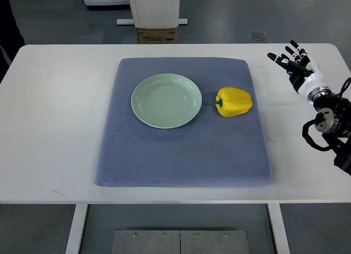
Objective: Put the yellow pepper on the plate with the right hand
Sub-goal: 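Reach the open right hand toward the yellow pepper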
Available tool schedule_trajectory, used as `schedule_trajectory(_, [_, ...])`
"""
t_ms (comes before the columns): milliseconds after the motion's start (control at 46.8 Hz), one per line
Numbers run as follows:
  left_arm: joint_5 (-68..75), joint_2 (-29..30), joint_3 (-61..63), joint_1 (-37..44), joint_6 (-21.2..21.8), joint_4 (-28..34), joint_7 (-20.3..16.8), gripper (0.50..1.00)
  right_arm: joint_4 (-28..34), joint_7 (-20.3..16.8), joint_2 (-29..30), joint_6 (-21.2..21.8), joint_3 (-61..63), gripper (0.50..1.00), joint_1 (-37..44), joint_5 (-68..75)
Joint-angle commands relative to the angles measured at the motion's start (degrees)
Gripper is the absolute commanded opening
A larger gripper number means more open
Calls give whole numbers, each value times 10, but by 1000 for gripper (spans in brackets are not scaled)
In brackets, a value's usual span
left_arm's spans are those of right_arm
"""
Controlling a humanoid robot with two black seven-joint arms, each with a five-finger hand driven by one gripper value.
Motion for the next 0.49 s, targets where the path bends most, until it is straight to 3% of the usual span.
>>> schedule_trajectory(0, [0,0,0,0,0,0,0,1000,5,2,-12,0,-39,998,11,-4])
schedule_trajectory(171, [0,0,0,0,0,1,0,1000,40,6,-66,10,-128,1000,36,-16])
schedule_trajectory(471, [0,0,0,0,-1,0,0,1000,215,33,-179,19,-182,1000,49,-131])
